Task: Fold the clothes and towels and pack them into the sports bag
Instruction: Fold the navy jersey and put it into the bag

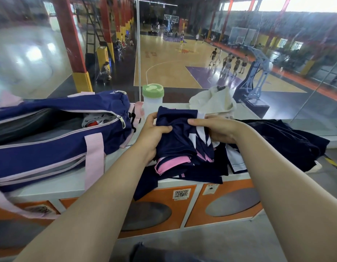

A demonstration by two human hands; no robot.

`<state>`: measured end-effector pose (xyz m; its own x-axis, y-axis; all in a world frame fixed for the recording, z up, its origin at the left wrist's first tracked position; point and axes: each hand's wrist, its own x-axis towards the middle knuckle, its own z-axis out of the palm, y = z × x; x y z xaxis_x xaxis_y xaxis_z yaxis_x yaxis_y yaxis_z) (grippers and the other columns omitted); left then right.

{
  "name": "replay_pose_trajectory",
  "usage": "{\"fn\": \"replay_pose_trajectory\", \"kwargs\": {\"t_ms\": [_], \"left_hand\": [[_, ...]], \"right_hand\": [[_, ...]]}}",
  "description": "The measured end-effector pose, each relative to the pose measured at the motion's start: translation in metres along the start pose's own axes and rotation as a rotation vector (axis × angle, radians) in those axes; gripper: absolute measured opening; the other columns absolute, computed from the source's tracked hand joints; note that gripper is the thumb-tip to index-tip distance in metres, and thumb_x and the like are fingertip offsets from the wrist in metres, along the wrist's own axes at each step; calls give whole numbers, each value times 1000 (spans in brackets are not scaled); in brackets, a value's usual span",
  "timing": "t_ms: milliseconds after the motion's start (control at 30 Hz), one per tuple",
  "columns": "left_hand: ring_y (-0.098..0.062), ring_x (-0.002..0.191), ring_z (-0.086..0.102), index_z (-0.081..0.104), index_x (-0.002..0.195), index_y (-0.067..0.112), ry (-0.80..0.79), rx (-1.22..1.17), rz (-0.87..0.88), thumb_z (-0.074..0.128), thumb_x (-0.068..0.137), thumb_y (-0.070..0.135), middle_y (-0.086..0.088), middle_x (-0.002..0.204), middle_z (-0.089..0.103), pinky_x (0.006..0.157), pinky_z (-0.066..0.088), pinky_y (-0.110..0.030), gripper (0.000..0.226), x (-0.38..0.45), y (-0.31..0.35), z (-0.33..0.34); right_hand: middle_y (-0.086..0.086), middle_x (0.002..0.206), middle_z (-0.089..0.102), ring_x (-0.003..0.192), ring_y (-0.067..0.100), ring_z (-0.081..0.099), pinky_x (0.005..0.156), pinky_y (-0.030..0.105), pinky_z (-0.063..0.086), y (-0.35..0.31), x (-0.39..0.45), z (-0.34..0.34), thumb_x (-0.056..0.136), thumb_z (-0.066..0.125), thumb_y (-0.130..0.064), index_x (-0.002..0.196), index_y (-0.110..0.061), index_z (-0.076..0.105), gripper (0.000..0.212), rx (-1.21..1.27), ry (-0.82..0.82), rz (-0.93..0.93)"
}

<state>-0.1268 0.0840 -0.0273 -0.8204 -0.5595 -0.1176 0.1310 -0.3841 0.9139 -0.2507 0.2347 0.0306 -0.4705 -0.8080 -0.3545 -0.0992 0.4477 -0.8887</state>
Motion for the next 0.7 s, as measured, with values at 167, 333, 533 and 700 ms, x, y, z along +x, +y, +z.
{"fn": "replay_pose_trajectory", "kwargs": {"t_ms": [167, 333, 533, 700], "left_hand": [[-28, 87, 69, 48, 124, 26, 55, 14, -65, 59, 88, -5, -11, 109, 66, 66, 58, -37, 49, 3, 2, 1], [-29, 90, 68, 50, 124, 10, 114, 170, -25, 64, 85, 2, -15, 111, 66, 74, 59, -39, 42, -2, 4, 8], [-28, 77, 68, 62, 99, 8, 133, 98, 0, 56, 85, -3, -15, 91, 69, 70, 58, -37, 19, -18, 25, 9], [-33, 88, 69, 62, 117, 4, 186, 47, -3, 49, 91, 1, -21, 105, 69, 75, 59, -43, 30, -30, 39, -5]], "right_hand": [[7, 106, 75, 102, 27, 70, 97, 42, 51, 6, 2, 13, 88, 66, -44, 114, -14, 69, 40, -2, 121, 95], [9, 112, 69, 97, 29, 68, 91, 44, 54, 6, 17, 31, 54, 64, -67, 112, -18, 68, 76, -120, 398, 105], [9, 97, 68, 91, 26, 62, 72, 33, 49, -16, 14, 61, 88, 52, -46, 106, -7, 64, 45, -307, 576, -47], [4, 77, 63, 74, 20, 59, 61, 28, 43, -33, 10, 95, 87, 53, -32, 87, -6, 59, 26, -295, 474, -229]]}}
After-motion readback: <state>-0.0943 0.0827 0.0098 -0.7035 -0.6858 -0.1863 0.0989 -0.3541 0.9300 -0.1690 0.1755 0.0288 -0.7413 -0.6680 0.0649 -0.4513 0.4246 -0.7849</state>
